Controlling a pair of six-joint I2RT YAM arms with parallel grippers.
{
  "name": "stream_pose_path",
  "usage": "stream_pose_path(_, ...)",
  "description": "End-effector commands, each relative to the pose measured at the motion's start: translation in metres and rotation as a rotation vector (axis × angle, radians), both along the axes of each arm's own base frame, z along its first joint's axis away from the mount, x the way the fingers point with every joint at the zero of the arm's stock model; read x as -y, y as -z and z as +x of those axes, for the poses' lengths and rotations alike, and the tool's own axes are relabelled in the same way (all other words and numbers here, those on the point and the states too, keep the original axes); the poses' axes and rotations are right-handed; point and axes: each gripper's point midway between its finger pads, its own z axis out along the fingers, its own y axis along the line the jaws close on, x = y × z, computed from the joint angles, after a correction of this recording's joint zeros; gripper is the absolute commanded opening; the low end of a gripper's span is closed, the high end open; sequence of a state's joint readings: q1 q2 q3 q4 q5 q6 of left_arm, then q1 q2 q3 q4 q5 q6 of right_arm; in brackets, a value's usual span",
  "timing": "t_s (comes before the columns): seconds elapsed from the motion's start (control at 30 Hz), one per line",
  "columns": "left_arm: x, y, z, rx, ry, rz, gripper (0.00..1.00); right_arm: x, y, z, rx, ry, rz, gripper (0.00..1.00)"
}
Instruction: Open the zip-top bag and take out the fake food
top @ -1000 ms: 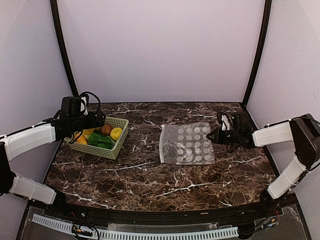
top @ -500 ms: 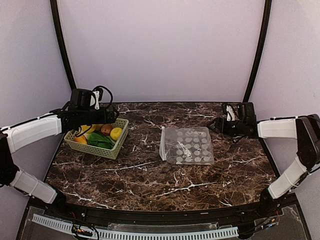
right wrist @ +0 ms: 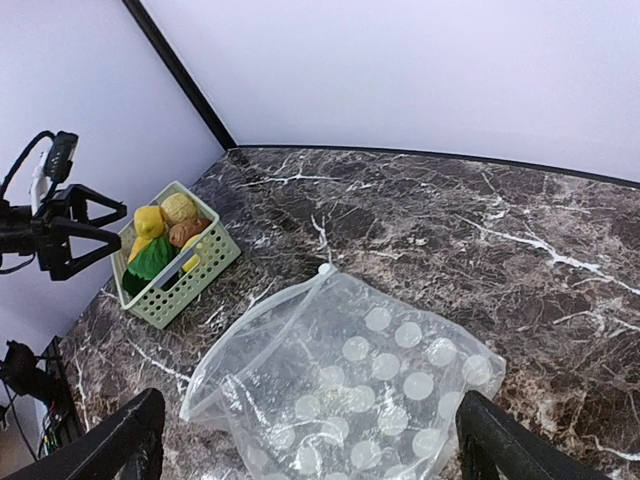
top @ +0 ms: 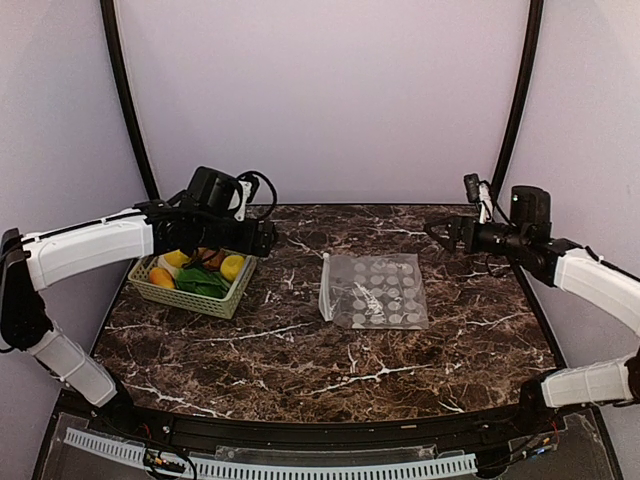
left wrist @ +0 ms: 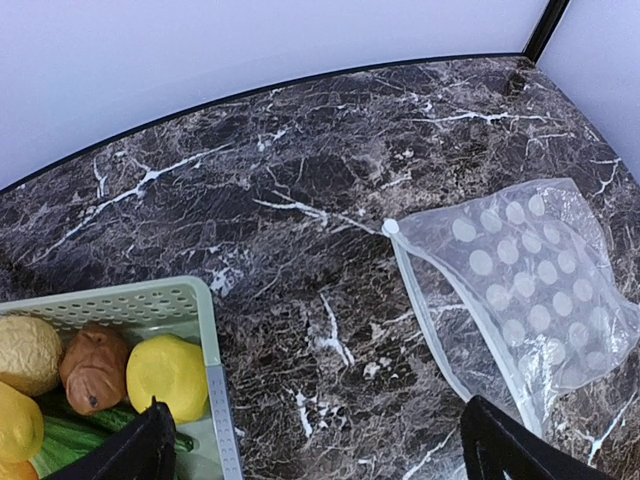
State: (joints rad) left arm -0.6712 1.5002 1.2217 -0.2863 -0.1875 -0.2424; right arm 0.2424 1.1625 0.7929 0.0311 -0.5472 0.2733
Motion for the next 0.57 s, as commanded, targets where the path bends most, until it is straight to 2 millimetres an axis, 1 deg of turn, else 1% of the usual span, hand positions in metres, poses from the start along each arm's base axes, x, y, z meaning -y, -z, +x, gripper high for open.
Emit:
stream_pose_path(0.0,-0.017,0.013,-0.021,-0.024,-0.037,0.037,0.99,-0.006,0.014,-0.035,-0.024,-0.075,0.014,0.99)
stream_pose_path(0.1,-0.026,0.027,-0.033,-0.036,-0.059,0.022,0.99,-0.007,0.021,-0.054,-0.023,-0.096,0.03,0.99)
stream_pose_path(0.13,-0.029,0.025,-0.036,-0.03,-0.064,0.01,0.99,-0.007,0.022,-0.059,-0.021,-0.1,0.035,0.99)
stream_pose_path(0.17,-0.033,0.034,-0.04,-0.042,-0.073,0.009,0.99,-0.007,0.026,-0.064,-0.023,-0.101,0.037,0.99)
stream_pose_path(0.2,-0.036,0.033,-0.042,-0.036,-0.081,0.001,0.99,-0.006,0.029,-0.068,-0.024,-0.103,0.039,0.99)
stream_pose_path(0.23,-0.039,0.04,-0.045,-0.047,-0.09,0.004,0.99,-0.005,0.031,-0.073,-0.019,-0.103,0.041,0.99)
stream_pose_path(0.27,-0.042,0.039,-0.047,-0.04,-0.098,-0.001,0.99,-0.005,0.035,-0.075,-0.025,-0.105,0.042,0.99)
stream_pose_path(0.3,-0.045,0.045,-0.049,-0.047,-0.108,0.002,0.99,-0.005,0.038,-0.078,-0.024,-0.106,0.042,0.99)
stream_pose_path(0.43,-0.05,0.048,-0.051,-0.045,-0.132,-0.002,0.99,-0.003,0.049,-0.081,-0.044,-0.102,0.035,0.99)
stream_pose_path(0.53,-0.053,0.045,-0.051,-0.032,-0.145,-0.01,0.99,-0.002,0.053,-0.078,-0.052,-0.089,0.027,0.99)
